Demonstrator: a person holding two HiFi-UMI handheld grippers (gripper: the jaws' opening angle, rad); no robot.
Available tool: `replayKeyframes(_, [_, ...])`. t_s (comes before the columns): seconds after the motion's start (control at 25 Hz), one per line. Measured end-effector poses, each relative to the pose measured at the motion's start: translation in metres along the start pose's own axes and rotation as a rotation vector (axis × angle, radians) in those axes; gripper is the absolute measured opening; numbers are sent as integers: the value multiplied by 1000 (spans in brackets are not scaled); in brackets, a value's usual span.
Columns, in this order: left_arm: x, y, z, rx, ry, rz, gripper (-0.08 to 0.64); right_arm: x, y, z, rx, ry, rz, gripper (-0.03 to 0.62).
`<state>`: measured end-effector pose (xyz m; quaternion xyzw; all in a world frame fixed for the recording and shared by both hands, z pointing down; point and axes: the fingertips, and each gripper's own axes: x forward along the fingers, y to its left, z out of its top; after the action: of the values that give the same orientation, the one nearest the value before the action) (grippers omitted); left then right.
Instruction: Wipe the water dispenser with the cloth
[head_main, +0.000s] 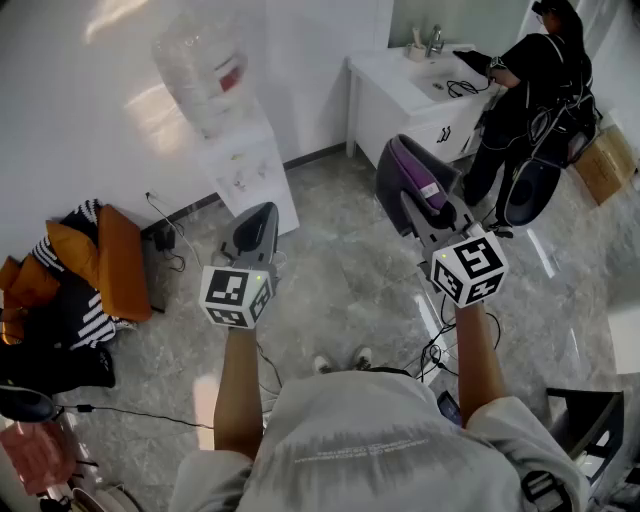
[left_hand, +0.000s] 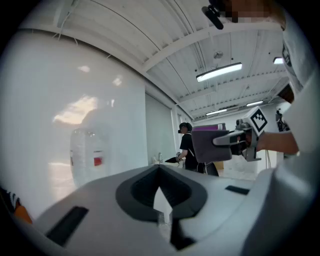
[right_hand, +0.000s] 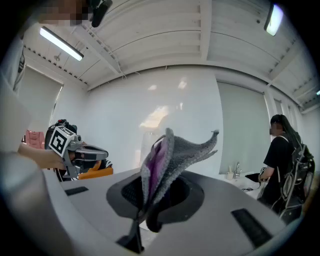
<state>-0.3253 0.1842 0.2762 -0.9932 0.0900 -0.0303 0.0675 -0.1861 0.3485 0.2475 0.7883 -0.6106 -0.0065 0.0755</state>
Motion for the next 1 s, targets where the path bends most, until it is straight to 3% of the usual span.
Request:
replayKeyframes(0.24, [14, -28, -1, 27, 24, -6, 15, -13, -20, -3, 22, -23, 13, 54])
replayKeyframes(0.52, [36, -48, -2, 16, 24, 49, 15, -26, -47, -12, 22, -25, 42, 54])
replayKeyframes(0.68, [53, -52, 3, 32, 30, 59, 16, -20, -61, -15, 21, -13, 101, 54])
replayKeyframes(0.84, [76, -49, 4, 45, 33, 65, 15, -7, -77, -23, -47, 34, 102, 54])
replayKeyframes(1.0, [104, -40, -6, 26, 44, 72, 15, 10, -96, -31, -31, 46, 104, 54])
